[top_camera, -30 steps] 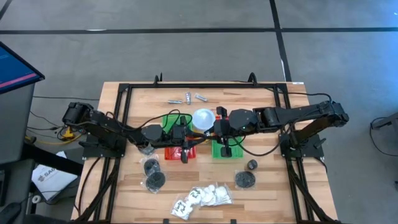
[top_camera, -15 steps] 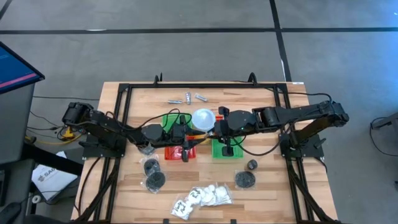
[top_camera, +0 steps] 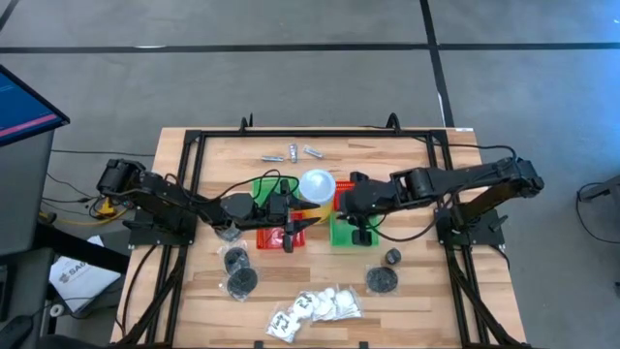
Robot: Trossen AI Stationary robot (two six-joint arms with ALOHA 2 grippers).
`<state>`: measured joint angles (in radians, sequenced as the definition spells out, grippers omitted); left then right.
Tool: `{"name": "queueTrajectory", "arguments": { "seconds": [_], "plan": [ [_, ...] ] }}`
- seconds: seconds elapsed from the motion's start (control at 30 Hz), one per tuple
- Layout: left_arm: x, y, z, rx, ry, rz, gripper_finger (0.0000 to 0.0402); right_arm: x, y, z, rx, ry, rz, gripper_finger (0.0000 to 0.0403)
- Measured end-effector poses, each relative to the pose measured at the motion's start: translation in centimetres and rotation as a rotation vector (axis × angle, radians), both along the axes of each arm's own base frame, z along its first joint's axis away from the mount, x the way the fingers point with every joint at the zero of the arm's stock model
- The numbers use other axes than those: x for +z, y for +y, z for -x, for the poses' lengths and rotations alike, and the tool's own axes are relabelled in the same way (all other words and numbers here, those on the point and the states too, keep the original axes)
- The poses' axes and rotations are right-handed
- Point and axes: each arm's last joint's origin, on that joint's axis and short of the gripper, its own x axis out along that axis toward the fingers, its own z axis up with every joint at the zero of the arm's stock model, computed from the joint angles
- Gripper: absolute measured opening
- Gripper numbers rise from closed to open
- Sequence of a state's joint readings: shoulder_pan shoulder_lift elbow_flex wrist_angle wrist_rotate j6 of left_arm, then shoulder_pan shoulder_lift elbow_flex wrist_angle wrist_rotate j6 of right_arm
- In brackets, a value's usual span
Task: Pick & Place Travel size toiletries
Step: Put the silver nail cutter into the right green bin
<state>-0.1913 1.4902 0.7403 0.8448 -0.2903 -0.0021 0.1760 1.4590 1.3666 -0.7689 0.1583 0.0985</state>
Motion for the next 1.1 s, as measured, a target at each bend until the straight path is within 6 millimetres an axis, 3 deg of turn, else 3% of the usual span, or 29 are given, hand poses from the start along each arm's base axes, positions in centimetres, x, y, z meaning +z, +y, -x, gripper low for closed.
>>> {"name": "queueTrajectory", "arguments": {
  "seconds": [0.23,1.1],
  "plan": [
    [0.0,0.0,0.0,0.0,0.001,0.001,0.0144,-3.0,-0.1,0.6,-0.058,0.112,-0.026,0.005],
    [-0.2,0.0,0.0,0.0,0.015,-0.001,0.0145,-10.5,-0.7,2.5,-0.198,0.268,-0.077,0.0053]
  ]
}}
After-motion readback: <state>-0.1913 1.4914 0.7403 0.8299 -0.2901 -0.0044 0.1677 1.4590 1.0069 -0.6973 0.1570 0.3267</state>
